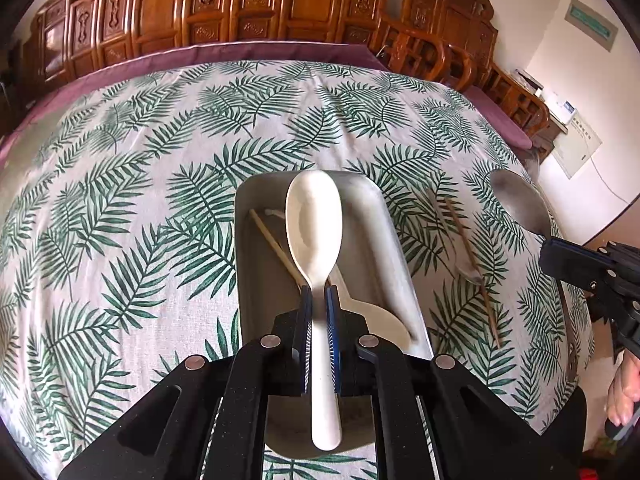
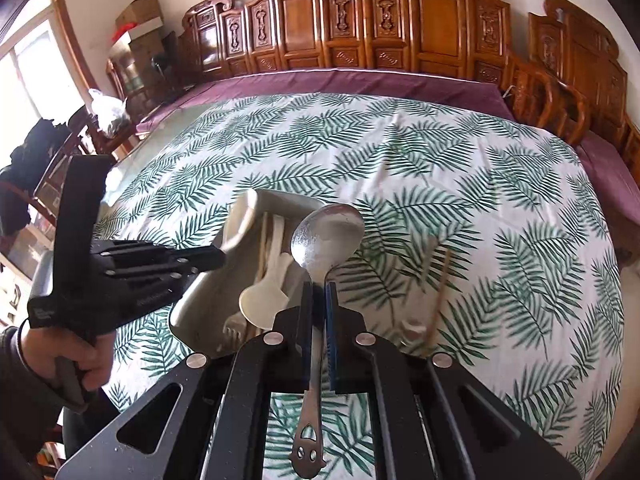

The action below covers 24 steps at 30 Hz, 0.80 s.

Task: Organize utensils
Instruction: 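Release the wooden spoon into the tray while the right gripper lowers the metal spoon in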

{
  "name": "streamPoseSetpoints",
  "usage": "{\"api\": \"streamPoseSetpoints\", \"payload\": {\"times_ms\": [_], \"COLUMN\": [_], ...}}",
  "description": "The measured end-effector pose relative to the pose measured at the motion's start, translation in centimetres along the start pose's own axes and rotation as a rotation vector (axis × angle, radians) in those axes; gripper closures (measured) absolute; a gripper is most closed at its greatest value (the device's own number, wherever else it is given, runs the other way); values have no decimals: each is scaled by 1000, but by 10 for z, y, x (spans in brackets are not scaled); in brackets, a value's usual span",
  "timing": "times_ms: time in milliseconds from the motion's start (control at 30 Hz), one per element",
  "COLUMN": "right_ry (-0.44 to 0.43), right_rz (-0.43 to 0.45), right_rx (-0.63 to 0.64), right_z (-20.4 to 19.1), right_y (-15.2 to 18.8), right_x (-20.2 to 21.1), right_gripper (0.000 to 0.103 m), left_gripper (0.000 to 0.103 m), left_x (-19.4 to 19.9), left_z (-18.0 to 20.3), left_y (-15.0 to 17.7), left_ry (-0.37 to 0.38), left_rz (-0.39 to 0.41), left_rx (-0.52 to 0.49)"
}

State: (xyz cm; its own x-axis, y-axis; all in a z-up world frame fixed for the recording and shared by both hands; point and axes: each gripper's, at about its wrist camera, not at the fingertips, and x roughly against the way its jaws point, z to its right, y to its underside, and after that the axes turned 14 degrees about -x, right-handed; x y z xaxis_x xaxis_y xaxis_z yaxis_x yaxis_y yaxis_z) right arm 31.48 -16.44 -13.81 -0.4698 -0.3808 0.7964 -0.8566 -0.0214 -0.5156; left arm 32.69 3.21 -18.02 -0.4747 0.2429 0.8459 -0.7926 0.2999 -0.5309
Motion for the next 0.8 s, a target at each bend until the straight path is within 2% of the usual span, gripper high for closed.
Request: {"api": "streamPoseSetpoints", "payload": {"times_ms": [300, 367, 533, 633, 733, 800], "right_ry": [-24, -32, -49, -58, -58, -55], "right_rz": [-21, -23, -44, -61, -72, -75], "right_rx": [18, 24, 25, 21, 23, 24], "right_z": [-24, -31, -44, -52, -58, -62], "right_y": [-7, -7, -8, -8, -9, -10], "right_x": [-21, -27, -44, -55, -66, -74], "right_gripper": [96, 96, 96, 96, 96, 96], "left_gripper": [94, 85, 81, 73, 73, 65], "left_x": [29, 40, 65, 77, 85, 90], "left_z": [-11, -15, -25, -30, -35, -39], "left_y": [8, 12, 24, 30, 34, 37], "left_ry": [-34, -56, -116, -135, -152, -155], "left_rz": [56, 70, 96, 107, 115, 121], "left_rx": [9, 10, 5, 1, 2, 8]}}
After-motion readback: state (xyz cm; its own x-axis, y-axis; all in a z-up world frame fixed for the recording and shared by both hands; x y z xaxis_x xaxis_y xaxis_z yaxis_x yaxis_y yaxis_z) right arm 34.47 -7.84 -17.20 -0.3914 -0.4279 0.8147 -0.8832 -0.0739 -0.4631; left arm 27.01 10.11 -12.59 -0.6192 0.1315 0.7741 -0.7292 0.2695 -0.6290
